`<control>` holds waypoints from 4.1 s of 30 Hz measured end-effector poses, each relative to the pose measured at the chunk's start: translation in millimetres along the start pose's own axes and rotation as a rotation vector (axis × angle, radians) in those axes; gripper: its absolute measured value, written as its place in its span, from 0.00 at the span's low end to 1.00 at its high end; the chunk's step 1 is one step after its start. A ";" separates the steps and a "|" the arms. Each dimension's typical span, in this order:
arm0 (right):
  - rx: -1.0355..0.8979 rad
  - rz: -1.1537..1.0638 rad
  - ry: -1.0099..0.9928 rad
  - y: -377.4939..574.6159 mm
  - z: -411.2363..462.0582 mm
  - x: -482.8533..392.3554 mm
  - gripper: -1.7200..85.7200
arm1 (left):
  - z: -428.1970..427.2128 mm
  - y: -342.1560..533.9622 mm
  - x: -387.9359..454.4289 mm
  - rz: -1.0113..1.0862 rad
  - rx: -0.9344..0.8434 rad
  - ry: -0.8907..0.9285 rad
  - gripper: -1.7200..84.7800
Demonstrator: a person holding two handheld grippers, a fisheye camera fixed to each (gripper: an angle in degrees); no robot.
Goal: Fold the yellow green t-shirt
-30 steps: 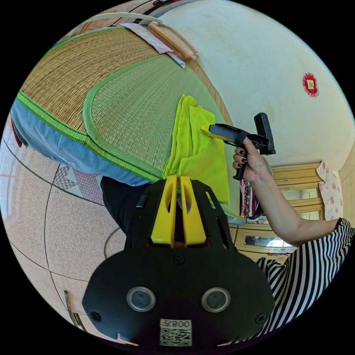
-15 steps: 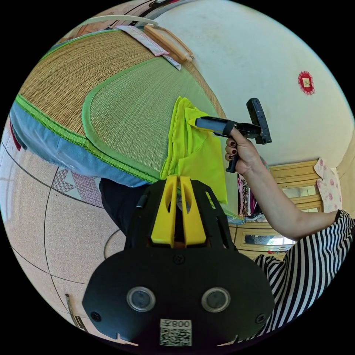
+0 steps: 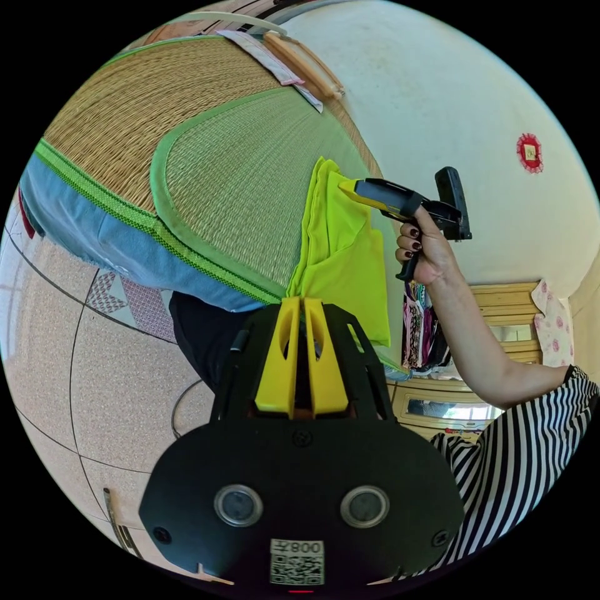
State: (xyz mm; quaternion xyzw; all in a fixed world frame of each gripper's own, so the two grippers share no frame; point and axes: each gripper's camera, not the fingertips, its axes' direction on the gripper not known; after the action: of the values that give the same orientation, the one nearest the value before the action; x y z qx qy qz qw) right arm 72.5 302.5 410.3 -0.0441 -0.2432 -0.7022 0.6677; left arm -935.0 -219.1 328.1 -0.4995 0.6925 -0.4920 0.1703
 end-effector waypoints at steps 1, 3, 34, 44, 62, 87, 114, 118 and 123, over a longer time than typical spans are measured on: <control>0.005 0.010 0.014 -3.2 -1.6 2.1 0.02 | 1.4 -0.4 0.2 0.002 -0.002 -0.003 0.03; 0.023 0.037 0.021 -10.3 -3.7 8.6 0.02 | 3.7 -0.4 -0.1 0.000 -0.004 -0.002 0.03; 0.008 0.081 -0.074 198.0 -48.0 -24.8 0.02 | 45.3 31.2 22.2 0.031 0.100 -0.064 0.02; 0.032 0.081 0.191 293.1 -41.3 -82.0 0.07 | 98.9 33.2 67.6 0.244 0.031 -0.182 0.02; 0.080 0.097 0.271 318.3 4.8 -146.2 0.10 | 187.0 31.8 70.1 0.226 -0.041 -0.321 0.02; 0.076 0.136 0.149 341.6 -14.9 -159.9 0.02 | 379.2 97.2 162.7 0.589 -0.273 -0.226 0.07; 0.064 0.061 0.083 316.7 -103.3 -164.2 0.02 | 461.9 88.0 153.8 0.582 -0.308 -0.231 0.02; -0.019 0.064 0.102 311.7 -93.8 -161.6 0.02 | 463.7 84.8 153.3 0.575 -0.330 -0.203 0.02; -0.018 0.070 0.072 312.3 -107.2 -156.0 0.02 | 439.0 77.9 155.8 0.546 -0.252 -0.115 0.02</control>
State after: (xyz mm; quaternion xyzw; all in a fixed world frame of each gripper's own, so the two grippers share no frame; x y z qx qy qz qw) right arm 416.5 405.5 344.1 -0.0333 -0.2109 -0.6817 0.6998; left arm -725.6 -576.1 100.6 -0.3390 0.8459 -0.3091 0.2719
